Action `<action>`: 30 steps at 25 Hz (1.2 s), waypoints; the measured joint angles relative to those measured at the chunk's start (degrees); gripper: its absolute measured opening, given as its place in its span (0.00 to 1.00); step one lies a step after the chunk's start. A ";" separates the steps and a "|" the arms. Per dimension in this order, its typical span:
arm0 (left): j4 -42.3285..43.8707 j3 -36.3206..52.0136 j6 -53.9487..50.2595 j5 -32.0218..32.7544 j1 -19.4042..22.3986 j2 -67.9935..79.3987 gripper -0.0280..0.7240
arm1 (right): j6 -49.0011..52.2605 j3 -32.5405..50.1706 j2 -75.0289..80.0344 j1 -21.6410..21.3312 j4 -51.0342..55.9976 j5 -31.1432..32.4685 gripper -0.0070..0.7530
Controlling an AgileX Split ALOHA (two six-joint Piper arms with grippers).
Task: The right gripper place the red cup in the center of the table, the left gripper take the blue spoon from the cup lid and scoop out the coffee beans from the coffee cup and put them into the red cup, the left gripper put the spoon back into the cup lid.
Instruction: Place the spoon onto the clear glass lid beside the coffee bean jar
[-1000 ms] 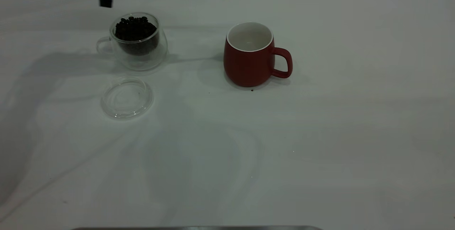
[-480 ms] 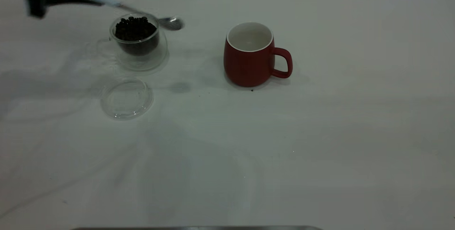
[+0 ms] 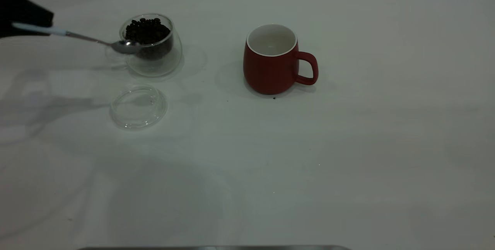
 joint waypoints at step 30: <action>-7.07 0.00 6.31 -8.21 1.01 13.72 0.19 | 0.00 0.00 0.00 0.00 0.00 0.00 0.78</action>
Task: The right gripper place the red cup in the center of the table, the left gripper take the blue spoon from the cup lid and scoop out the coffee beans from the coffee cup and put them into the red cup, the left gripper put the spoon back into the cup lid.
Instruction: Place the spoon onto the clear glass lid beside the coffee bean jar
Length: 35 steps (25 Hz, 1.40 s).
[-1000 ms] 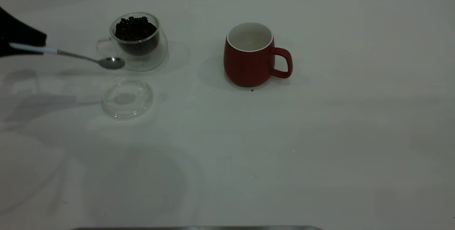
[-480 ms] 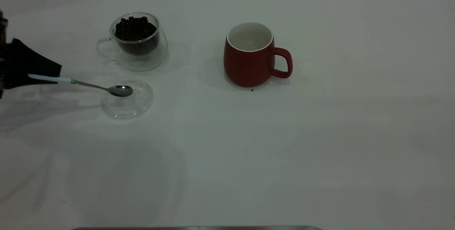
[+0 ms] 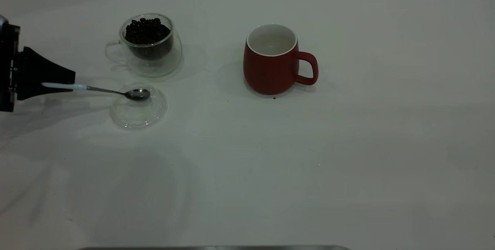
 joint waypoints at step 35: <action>10.73 -11.39 -2.13 -2.23 -3.38 2.51 0.73 | 0.00 0.00 0.00 0.00 0.00 0.00 0.78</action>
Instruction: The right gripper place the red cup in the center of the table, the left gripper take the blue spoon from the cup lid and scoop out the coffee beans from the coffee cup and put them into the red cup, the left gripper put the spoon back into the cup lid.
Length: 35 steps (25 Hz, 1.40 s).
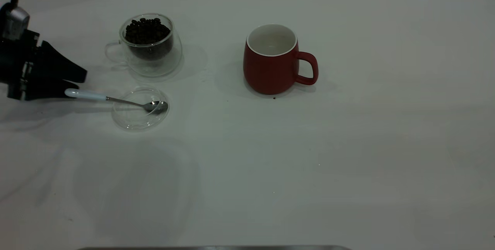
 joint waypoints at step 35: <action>52.56 4.89 -52.08 11.04 -20.01 -66.40 0.74 | 0.00 0.00 0.00 0.00 0.00 0.00 0.78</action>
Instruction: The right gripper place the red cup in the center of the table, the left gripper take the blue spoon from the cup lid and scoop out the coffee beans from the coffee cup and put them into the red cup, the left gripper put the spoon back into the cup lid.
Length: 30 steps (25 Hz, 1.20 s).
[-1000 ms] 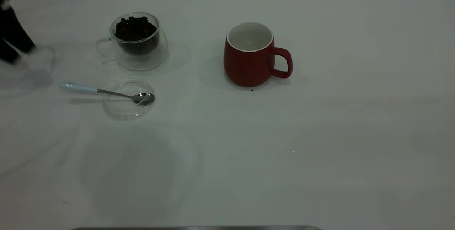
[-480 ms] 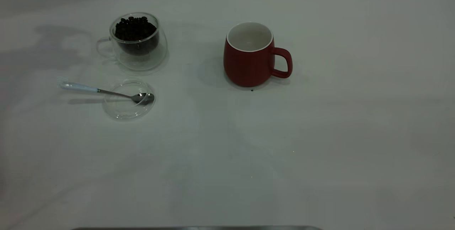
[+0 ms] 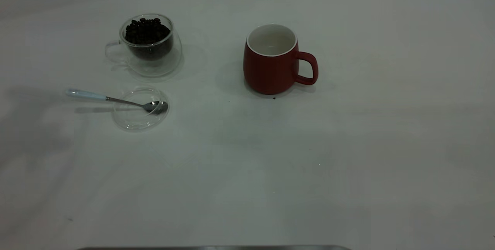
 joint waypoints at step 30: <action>1.62 49.39 -5.33 -2.76 -1.13 -57.84 0.74 | 0.00 0.00 0.00 0.00 0.00 0.00 0.78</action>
